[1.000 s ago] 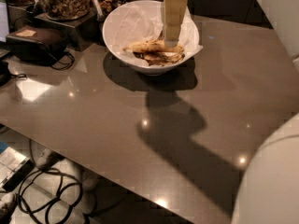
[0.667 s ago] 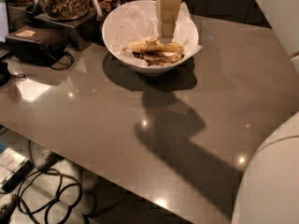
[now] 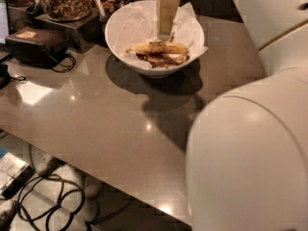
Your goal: Pick banana from white bowl
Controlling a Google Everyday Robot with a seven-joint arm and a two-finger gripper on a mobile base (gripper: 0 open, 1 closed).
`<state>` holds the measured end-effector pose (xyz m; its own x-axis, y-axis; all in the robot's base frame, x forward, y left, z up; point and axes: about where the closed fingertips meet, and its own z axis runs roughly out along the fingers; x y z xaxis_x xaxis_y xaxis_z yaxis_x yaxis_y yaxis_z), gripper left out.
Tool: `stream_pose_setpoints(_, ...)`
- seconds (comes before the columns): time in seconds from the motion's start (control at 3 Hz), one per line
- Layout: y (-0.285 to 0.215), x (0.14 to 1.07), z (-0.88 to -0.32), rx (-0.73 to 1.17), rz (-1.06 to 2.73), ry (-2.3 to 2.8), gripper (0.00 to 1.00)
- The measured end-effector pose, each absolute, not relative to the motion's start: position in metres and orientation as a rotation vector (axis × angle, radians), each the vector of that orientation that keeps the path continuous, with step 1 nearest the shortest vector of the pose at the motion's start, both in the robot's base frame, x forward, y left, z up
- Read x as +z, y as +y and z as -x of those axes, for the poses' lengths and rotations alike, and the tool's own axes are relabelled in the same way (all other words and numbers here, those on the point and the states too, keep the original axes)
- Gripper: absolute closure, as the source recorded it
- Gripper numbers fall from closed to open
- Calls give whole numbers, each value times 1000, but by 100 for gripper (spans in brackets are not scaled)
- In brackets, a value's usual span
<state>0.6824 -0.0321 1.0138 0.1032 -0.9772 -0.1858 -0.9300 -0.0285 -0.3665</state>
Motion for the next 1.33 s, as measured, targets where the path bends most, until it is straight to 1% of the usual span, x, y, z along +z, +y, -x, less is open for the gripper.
stream_pose_setpoints(0.33,-27,1001,-713,-135,1970,1867,0)
stream_pose_setpoints(0.67,-24,982,-728,-99,1968,1880,0)
stream_pose_setpoints(1.0,-25,955,-734,-42,1983,1910,6)
stream_pose_setpoints(1.33,-28,934,-732,15,1993,1945,10)
